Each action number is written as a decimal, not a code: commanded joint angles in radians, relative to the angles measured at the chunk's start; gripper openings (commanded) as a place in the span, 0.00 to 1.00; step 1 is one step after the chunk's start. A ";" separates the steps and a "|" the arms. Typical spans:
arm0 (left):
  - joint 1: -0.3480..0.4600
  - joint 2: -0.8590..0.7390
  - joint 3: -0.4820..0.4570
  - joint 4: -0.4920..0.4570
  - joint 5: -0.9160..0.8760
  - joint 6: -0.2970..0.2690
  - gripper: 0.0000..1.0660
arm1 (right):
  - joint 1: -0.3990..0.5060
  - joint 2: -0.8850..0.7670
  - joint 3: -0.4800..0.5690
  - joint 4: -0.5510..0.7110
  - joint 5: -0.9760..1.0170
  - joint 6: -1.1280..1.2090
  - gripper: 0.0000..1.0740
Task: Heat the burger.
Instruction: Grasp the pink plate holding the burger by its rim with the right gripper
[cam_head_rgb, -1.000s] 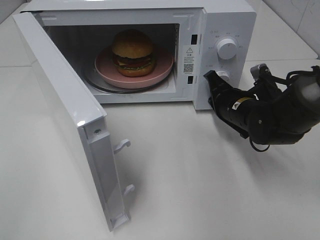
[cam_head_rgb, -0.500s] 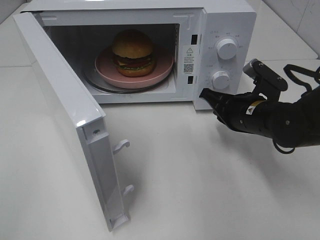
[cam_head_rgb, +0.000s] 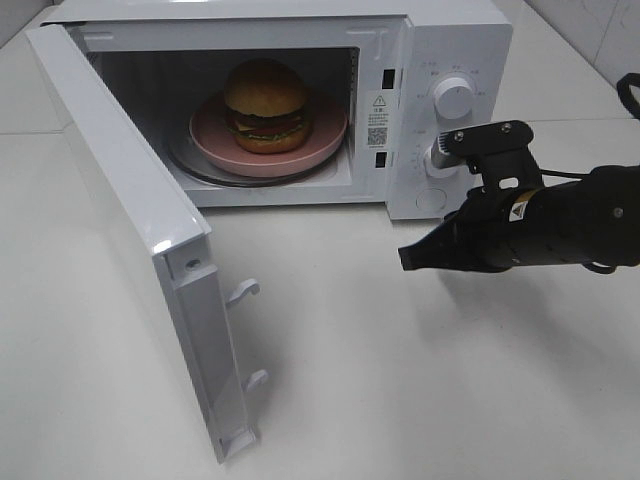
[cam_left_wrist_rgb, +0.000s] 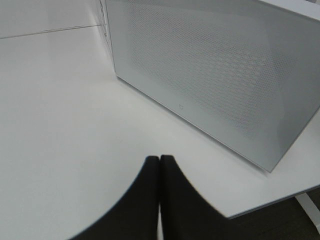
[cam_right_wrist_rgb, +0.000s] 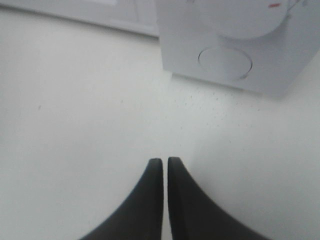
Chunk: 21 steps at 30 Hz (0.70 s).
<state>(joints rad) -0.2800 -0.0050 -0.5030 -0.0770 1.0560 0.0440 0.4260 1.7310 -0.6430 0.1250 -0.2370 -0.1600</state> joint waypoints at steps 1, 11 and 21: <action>-0.001 -0.021 0.003 -0.007 -0.016 0.003 0.00 | 0.002 -0.040 -0.004 -0.012 0.141 -0.089 0.04; -0.001 -0.021 0.003 -0.007 -0.016 0.003 0.00 | 0.004 -0.059 -0.156 -0.009 0.628 -0.087 0.05; -0.001 -0.021 0.003 -0.007 -0.016 0.003 0.00 | 0.004 -0.059 -0.360 0.156 0.966 -0.239 0.09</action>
<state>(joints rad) -0.2800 -0.0050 -0.5030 -0.0770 1.0560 0.0440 0.4290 1.6820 -0.9780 0.2320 0.6840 -0.3370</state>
